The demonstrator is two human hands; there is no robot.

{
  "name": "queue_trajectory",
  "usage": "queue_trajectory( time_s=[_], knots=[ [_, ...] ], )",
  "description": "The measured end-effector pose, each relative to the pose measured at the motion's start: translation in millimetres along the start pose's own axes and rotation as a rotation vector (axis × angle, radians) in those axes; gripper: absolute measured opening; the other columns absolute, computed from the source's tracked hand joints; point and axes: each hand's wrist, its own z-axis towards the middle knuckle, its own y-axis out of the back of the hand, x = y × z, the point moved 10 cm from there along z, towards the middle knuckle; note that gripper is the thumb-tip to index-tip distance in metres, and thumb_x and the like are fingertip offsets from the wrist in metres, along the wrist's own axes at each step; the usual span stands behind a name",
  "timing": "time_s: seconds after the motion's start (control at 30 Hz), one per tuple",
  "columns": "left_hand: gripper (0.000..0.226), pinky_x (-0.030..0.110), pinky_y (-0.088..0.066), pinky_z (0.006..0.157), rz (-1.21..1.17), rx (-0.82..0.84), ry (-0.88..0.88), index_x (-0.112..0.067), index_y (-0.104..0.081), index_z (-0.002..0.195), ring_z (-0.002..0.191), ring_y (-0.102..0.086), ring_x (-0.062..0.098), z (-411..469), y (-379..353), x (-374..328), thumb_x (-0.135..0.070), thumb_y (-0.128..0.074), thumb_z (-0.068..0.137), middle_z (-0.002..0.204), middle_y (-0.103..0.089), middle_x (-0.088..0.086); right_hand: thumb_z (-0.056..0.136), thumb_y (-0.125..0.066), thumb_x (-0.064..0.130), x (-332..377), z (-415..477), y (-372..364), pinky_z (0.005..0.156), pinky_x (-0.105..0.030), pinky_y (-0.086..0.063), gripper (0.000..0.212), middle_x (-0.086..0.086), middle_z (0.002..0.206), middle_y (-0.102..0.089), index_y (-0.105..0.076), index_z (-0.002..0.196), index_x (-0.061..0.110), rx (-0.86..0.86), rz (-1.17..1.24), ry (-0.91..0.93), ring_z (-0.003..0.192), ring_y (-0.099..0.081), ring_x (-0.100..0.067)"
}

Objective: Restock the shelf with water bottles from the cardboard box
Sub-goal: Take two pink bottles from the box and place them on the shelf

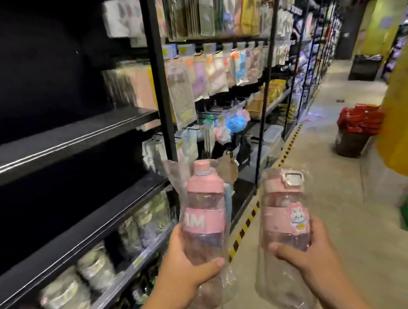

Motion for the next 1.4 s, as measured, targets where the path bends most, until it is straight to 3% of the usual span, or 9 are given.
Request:
queue_trajectory(
  time_s=[0.2,0.37,0.53,0.67,0.8,0.97,1.03,1.2,1.4],
  knots=[
    [0.091,0.009,-0.050,0.079,0.070,-0.163,-0.047,-0.038,-0.047,0.126,0.104,-0.065,-0.005,-7.9,129.7,-13.8,-0.028,-0.094,0.050,0.120,-0.066,-0.013,0.038,-0.089,0.039,19.5,0.1,-137.8,0.072,-0.021,-0.052,0.102,0.004,0.113,-0.071,-0.046,0.131,0.030,0.174,0.013,0.047,0.090,-0.071,-0.004],
    [0.081,0.004,-0.046,0.074,0.112,-0.250,-0.071,-0.044,-0.043,0.120,0.101,-0.062,-0.008,-21.3,209.3,-30.3,-0.023,-0.093,0.060,0.109,-0.067,-0.022,0.037,-0.087,0.048,43.1,-2.2,-228.6,0.081,-0.030,-0.053,0.096,0.009,0.116,-0.067,-0.045,0.123,0.042,0.312,0.026,0.086,0.095,-0.068,-0.002],
    [0.085,0.003,-0.045,0.075,0.159,-0.379,-0.071,-0.051,-0.041,0.120,0.103,-0.061,-0.010,-31.1,265.2,-48.2,-0.045,-0.085,0.047,0.109,-0.060,-0.039,0.048,-0.088,0.033,74.7,6.1,-301.6,0.071,-0.017,-0.051,0.093,0.008,0.113,-0.066,-0.044,0.129,0.031,0.463,0.002,0.161,0.089,-0.067,0.004],
    [0.083,0.004,-0.046,0.075,0.202,-0.486,-0.100,-0.046,-0.041,0.123,0.103,-0.061,-0.007,-38.2,286.4,-69.8,-0.027,-0.090,0.059,0.109,-0.061,-0.034,0.049,-0.087,0.032,101.3,21.1,-338.5,0.070,-0.015,-0.050,0.084,0.010,0.106,-0.069,-0.045,0.122,0.039,0.571,0.001,0.245,0.088,-0.067,0.004],
    [0.081,0.007,-0.048,0.077,0.242,-0.633,-0.145,-0.041,-0.045,0.125,0.102,-0.065,-0.002,-47.6,305.4,-99.8,-0.023,-0.087,0.059,0.109,-0.065,-0.028,0.050,-0.092,0.032,143.6,32.9,-376.5,0.071,-0.011,-0.050,0.083,0.030,0.101,-0.067,-0.045,0.118,0.045,0.719,0.077,0.334,0.091,-0.067,0.006],
    [0.088,0.004,-0.047,0.079,0.338,-0.822,-0.220,-0.047,-0.038,0.127,0.105,-0.062,-0.010,-64.1,331.3,-150.4,-0.015,-0.093,0.066,0.111,-0.061,-0.039,0.054,-0.098,0.027,207.3,32.1,-430.6,0.068,-0.004,-0.047,0.093,0.032,0.101,-0.066,-0.043,0.129,0.033,0.917,0.173,0.465,0.091,-0.065,0.009],
    [0.086,0.002,-0.046,0.078,0.393,-0.888,-0.259,-0.046,-0.038,0.124,0.103,-0.060,-0.015,-71.4,339.9,-167.7,-0.010,-0.092,0.067,0.107,-0.059,-0.045,0.062,-0.096,0.022,225.8,27.5,-452.6,0.070,-0.006,-0.049,0.088,0.020,0.106,-0.069,-0.043,0.132,0.029,0.983,0.204,0.511,0.094,-0.066,0.007],
    [0.093,0.008,-0.049,0.082,0.475,-1.066,-0.305,-0.038,-0.039,0.136,0.108,-0.063,-0.005,-100.3,369.1,-200.4,-0.023,-0.090,0.059,0.120,-0.065,-0.020,0.068,-0.090,0.013,267.3,2.7,-500.8,0.073,-0.013,-0.052,0.083,0.009,0.116,-0.064,-0.041,0.133,0.027,1.117,0.273,0.606,0.097,-0.066,0.005],
    [0.084,0.008,-0.048,0.085,0.565,-1.214,-0.304,-0.046,-0.037,0.126,0.103,-0.060,-0.015,-128.9,412.4,-230.7,-0.016,-0.092,0.069,0.123,-0.059,-0.020,0.070,-0.091,0.014,301.4,-33.5,-548.4,0.072,-0.012,-0.051,0.086,0.013,0.117,-0.060,-0.035,0.134,0.025,1.215,0.367,0.645,0.099,-0.064,0.005]
  ],
)
